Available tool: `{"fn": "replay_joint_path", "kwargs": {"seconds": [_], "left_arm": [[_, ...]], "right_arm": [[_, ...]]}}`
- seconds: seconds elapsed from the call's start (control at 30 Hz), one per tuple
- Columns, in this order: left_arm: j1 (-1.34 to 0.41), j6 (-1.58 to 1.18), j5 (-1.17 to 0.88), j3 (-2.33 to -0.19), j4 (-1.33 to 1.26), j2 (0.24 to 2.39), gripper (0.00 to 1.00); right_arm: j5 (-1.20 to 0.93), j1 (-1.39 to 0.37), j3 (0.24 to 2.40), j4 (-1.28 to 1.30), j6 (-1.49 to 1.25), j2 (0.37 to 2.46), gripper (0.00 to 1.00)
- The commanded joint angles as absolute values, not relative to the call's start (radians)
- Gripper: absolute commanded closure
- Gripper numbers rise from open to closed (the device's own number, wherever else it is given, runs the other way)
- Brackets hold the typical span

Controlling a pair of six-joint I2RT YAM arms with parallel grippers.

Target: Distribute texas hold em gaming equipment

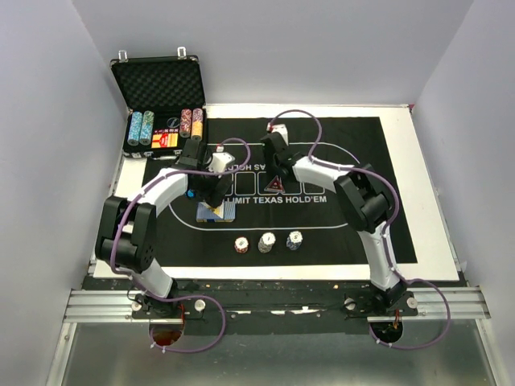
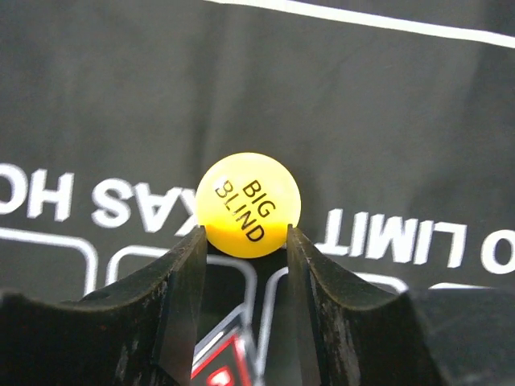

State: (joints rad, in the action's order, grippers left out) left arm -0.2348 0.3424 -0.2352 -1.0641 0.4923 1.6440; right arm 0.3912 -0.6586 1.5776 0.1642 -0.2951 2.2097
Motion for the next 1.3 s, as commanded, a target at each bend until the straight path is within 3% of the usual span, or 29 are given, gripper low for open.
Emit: {"fn": "replay_joint_path", "kwargs": {"seconds": [0.0, 0.23, 0.37, 0.57, 0.8, 0.93, 1.13, 1.27], "left_arm": [[-0.273, 0.386, -0.21, -1.0, 0.445, 1.568, 0.01], [-0.275, 0.437, -0.216, -1.025, 0.479, 1.597, 0.17], [-0.275, 0.453, -0.259, -1.051, 0.524, 1.576, 0.21], [-0.275, 0.451, -0.301, -1.112, 0.578, 1.536, 0.18], [-0.262, 0.453, -0.163, -1.146, 0.525, 1.591, 0.07], [-0.244, 0.446, -0.163, -1.111, 0.503, 1.605, 0.05], [-0.239, 0.449, -0.141, -1.074, 0.486, 1.6, 0.05], [-0.239, 0.459, -0.114, -1.052, 0.463, 1.597, 0.05]], "right_arm": [[0.407, -0.569, 1.586, 0.193, -0.319, 2.263, 0.51], [0.379, -0.474, 1.673, 0.189, -0.301, 2.33, 0.52], [0.373, -0.451, 1.775, 0.213, -0.287, 2.397, 0.52], [0.37, -0.442, 1.867, 0.268, -0.288, 2.422, 0.35], [0.353, -0.552, 1.562, 0.149, -0.27, 2.155, 0.25], [0.368, -0.659, 1.442, 0.13, -0.258, 2.097, 0.24], [0.359, -0.716, 1.431, 0.126, -0.272, 2.123, 0.24], [0.386, -0.722, 1.437, 0.161, -0.278, 2.138, 0.31]]}}
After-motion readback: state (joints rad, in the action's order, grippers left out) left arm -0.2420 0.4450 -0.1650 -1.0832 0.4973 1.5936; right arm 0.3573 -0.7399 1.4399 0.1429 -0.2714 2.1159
